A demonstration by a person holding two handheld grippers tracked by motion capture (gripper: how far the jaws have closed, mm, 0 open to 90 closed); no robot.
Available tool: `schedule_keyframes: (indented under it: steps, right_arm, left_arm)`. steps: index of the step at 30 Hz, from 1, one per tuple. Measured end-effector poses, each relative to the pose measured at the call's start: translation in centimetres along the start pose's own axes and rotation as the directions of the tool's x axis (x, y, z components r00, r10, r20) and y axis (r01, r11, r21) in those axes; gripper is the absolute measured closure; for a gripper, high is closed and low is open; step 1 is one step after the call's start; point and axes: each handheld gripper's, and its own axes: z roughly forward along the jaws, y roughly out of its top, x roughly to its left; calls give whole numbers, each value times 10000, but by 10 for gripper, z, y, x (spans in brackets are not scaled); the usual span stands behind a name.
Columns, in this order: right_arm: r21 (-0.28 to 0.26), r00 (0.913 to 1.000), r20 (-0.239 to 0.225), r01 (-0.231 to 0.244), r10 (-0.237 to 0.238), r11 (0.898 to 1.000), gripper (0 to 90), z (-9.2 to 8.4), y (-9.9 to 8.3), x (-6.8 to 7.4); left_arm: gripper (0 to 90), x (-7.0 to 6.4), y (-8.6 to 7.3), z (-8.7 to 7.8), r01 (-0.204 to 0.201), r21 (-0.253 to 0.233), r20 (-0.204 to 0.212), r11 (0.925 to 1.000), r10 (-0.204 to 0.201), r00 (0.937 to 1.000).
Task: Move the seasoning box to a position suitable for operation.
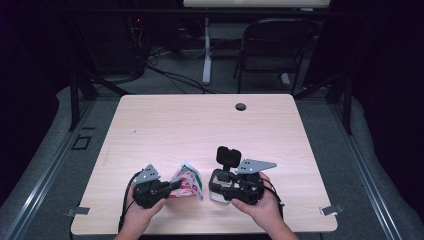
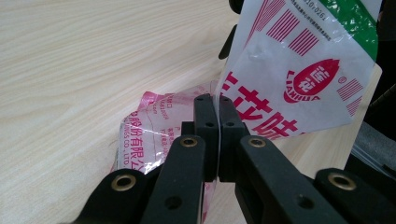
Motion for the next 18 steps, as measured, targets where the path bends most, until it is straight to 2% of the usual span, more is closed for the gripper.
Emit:
schedule_keyframes:
  steps: [3, 6, 18]
  right_arm:
    - [61, 10000, -24, 24, -24, 10000, 617, 4, 2, 3]
    - [64, 9997, -233, -20, 21, 10000, 634, 7, 4, 7]
    - [159, 9990, -441, 72, -65, 9998, 639, 11, 5, 17]
  left_arm:
    - [900, 0, 0, 0, -10, 22, 6, 10000, 10, 10000]
    - [900, 0, -1, 0, -15, 31, 39, 10000, 15, 10000]
    - [900, -1, -1, 0, -39, 65, 26, 10000, 39, 10000]
